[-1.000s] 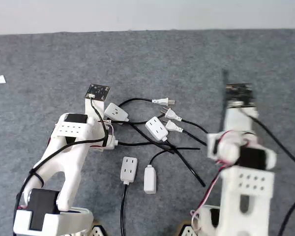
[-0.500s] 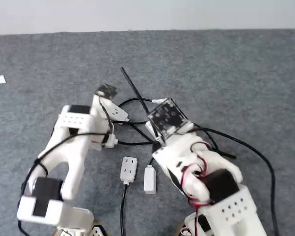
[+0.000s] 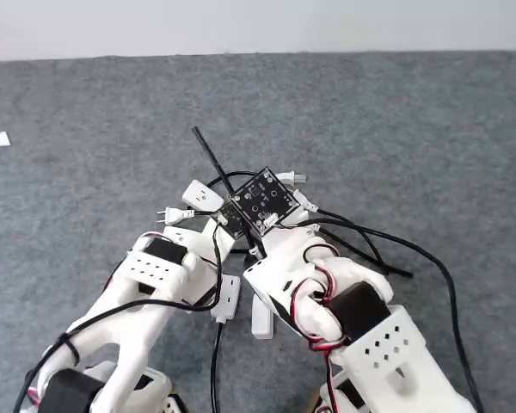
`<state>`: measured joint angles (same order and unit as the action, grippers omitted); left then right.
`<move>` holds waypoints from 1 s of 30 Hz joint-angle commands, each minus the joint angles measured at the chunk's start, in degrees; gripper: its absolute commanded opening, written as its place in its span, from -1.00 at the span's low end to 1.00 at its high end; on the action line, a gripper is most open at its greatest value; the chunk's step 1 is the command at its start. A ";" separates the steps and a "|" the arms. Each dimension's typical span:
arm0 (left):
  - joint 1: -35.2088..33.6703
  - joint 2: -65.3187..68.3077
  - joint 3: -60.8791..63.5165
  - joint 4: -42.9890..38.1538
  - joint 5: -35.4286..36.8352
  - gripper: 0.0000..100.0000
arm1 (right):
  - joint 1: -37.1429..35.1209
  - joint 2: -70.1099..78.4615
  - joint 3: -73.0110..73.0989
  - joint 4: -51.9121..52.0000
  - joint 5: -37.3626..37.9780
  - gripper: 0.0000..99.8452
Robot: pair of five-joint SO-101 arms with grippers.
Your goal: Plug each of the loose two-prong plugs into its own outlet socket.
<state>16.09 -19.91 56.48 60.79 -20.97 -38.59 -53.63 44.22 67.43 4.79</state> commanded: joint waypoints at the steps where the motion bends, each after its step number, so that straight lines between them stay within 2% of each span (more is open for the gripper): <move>1: 0.62 -2.02 0.04 -0.97 -1.32 -0.98 | -0.31 0.75 -3.87 -1.98 -0.88 -0.98; 4: 0.79 -2.11 0.31 -0.18 -3.52 -0.98 | -0.40 0.92 -3.60 -3.21 -1.23 -0.98; 11: 4.13 -2.20 1.45 -0.18 -3.69 -0.98 | -0.40 0.92 -3.60 -4.88 -1.93 -0.98; 22: 4.13 -2.20 1.54 -0.18 -3.78 -0.98 | -0.13 1.01 -3.52 -7.60 -4.04 -0.98; 30: 4.13 -2.20 1.54 -0.09 -3.87 -0.98 | -0.04 8.04 -4.75 -10.95 -3.69 -0.98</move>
<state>18.02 -20.53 58.07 60.35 -23.69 -38.59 -48.70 44.31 59.78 1.54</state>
